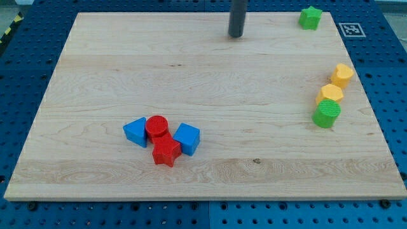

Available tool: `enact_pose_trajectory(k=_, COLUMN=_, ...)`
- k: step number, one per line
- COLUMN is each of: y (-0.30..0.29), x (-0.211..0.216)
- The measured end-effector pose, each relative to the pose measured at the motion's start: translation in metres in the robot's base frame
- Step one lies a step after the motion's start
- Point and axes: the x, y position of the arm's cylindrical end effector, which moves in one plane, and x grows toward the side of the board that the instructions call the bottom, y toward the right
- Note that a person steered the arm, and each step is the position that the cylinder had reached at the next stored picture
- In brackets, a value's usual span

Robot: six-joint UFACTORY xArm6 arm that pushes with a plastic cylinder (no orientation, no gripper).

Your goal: Separate the blue triangle and the red circle

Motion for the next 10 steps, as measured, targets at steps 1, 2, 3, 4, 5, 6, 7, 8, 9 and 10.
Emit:
enact_pose_trajectory(k=1, y=-0.012, x=0.067)
enact_pose_trajectory(k=2, y=-0.052, x=0.133)
enact_pose_trajectory(k=3, y=-0.084, x=0.194)
enact_pose_trajectory(k=4, y=-0.116, x=0.197)
enact_pose_trajectory(k=5, y=-0.155, x=0.211)
enact_pose_trajectory(k=6, y=-0.172, x=0.235)
enact_pose_trajectory(k=7, y=-0.199, x=0.236)
enact_pose_trajectory(k=8, y=-0.212, x=0.237)
enact_pose_trajectory(k=9, y=-0.213, x=0.237)
enact_pose_trajectory(k=10, y=-0.202, x=0.235)
